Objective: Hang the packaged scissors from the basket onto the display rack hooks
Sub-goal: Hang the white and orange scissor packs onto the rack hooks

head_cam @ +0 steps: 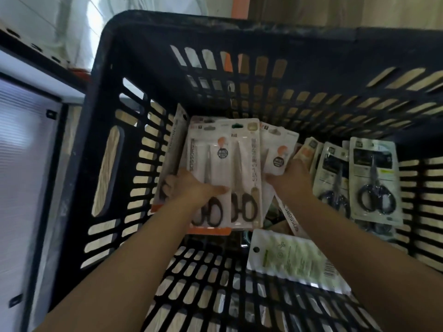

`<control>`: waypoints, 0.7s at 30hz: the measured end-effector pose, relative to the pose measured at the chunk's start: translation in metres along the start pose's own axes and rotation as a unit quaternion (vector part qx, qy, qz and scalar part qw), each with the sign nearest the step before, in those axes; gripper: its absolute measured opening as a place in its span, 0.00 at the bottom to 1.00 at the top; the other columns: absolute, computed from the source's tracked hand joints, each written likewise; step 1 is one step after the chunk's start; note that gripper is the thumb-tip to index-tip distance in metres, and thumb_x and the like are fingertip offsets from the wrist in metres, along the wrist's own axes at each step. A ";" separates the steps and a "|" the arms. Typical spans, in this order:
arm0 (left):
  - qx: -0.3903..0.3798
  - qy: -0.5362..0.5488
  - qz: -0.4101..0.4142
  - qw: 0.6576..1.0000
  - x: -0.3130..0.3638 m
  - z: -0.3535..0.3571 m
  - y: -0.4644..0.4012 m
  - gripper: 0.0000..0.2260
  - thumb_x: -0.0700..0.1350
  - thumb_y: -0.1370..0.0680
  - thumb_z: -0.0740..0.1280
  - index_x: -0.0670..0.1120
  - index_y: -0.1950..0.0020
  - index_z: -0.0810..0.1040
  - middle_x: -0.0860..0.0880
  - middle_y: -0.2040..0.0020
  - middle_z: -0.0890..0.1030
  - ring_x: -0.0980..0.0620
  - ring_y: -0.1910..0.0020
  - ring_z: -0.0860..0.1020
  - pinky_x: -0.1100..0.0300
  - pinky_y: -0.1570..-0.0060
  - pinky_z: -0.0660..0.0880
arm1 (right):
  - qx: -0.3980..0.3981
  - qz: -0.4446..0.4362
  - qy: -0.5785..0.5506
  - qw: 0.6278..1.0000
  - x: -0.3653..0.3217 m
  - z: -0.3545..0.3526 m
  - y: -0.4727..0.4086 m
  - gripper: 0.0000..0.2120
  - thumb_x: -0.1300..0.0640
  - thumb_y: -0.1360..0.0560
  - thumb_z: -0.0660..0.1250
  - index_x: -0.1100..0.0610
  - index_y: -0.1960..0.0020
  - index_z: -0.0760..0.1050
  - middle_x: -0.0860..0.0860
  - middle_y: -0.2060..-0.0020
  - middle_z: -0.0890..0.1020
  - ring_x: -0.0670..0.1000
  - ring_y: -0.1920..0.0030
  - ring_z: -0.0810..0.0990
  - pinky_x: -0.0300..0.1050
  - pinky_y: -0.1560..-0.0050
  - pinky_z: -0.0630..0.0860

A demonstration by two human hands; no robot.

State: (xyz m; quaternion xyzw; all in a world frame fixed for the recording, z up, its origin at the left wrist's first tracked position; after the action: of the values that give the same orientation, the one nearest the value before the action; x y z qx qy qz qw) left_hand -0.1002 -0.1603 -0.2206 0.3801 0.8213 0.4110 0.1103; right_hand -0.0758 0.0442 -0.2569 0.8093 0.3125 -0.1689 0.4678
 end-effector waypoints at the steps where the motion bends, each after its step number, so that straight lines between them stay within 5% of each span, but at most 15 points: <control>1: -0.005 0.046 -0.001 0.999 -0.002 0.002 -0.001 0.45 0.51 0.36 0.79 0.43 0.26 0.57 0.41 0.27 0.59 0.41 0.28 0.59 0.46 0.30 0.60 | -0.013 -0.002 -0.004 1.000 0.000 -0.001 -0.002 0.12 0.57 0.28 0.69 0.64 0.49 0.78 0.56 0.57 0.81 0.58 0.53 0.80 0.44 0.60 0.71; 5: 0.027 0.198 0.052 0.978 -0.006 0.008 0.008 0.31 0.39 0.30 0.74 0.42 0.31 0.65 0.45 0.34 0.72 0.45 0.35 0.71 0.57 0.39 0.67 | -0.030 0.012 -0.040 0.999 0.006 0.002 -0.001 0.16 0.52 0.28 0.68 0.59 0.44 0.77 0.56 0.50 0.82 0.57 0.49 0.80 0.56 0.47 0.77; 8: 0.009 0.245 0.045 0.969 -0.012 0.008 0.015 0.24 0.38 0.28 0.73 0.44 0.35 0.70 0.46 0.38 0.76 0.46 0.40 0.75 0.53 0.40 0.72 | -0.037 0.042 -0.093 0.994 0.004 -0.001 0.006 0.13 0.57 0.23 0.64 0.62 0.43 0.76 0.56 0.50 0.81 0.57 0.48 0.79 0.55 0.43 0.76; 10: -0.031 0.278 0.025 0.960 -0.015 0.006 0.017 0.18 0.39 0.26 0.70 0.45 0.37 0.72 0.46 0.42 0.79 0.48 0.48 0.78 0.51 0.51 0.78 | -0.031 0.049 -0.109 0.992 0.002 -0.007 0.008 0.11 0.57 0.22 0.62 0.64 0.45 0.76 0.55 0.56 0.80 0.54 0.54 0.78 0.43 0.48 0.75; 13: -0.066 0.317 0.025 0.946 -0.013 -0.004 0.026 0.13 0.40 0.21 0.64 0.46 0.36 0.73 0.48 0.43 0.79 0.50 0.49 0.79 0.58 0.57 0.77 | -0.027 0.034 -0.137 0.990 -0.009 -0.016 0.014 0.06 0.57 0.21 0.60 0.59 0.50 0.73 0.50 0.66 0.73 0.45 0.68 0.70 0.26 0.74 0.66; 17: -0.039 0.323 0.044 0.945 -0.006 -0.024 0.046 0.14 0.40 0.20 0.62 0.45 0.34 0.72 0.50 0.43 0.77 0.51 0.45 0.76 0.58 0.49 0.74 | -0.030 0.014 -0.144 0.989 -0.027 -0.035 0.029 0.03 0.57 0.20 0.58 0.55 0.50 0.69 0.47 0.67 0.70 0.43 0.68 0.67 0.32 0.72 0.64; 21: -0.038 0.305 0.045 0.951 0.001 -0.046 0.077 0.14 0.43 0.20 0.63 0.46 0.35 0.73 0.48 0.40 0.79 0.48 0.43 0.77 0.51 0.42 0.75 | -0.002 0.012 -0.103 0.995 -0.046 -0.069 0.053 0.13 0.56 0.20 0.58 0.55 0.63 0.67 0.51 0.69 0.69 0.46 0.70 0.65 0.29 0.76 0.60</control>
State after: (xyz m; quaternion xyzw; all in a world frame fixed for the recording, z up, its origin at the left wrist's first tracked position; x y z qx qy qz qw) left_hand -0.0826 -0.1586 -0.1326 0.2689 0.7817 0.5424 -0.1495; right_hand -0.0761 0.0686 -0.1616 0.7902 0.2527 -0.2453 0.5016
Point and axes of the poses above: each hand's wrist, its own y-axis away from the middle knuckle, its own z-axis out of the palm, x = y × z, the point moved 4 cm from there along -y, towards the middle knuckle
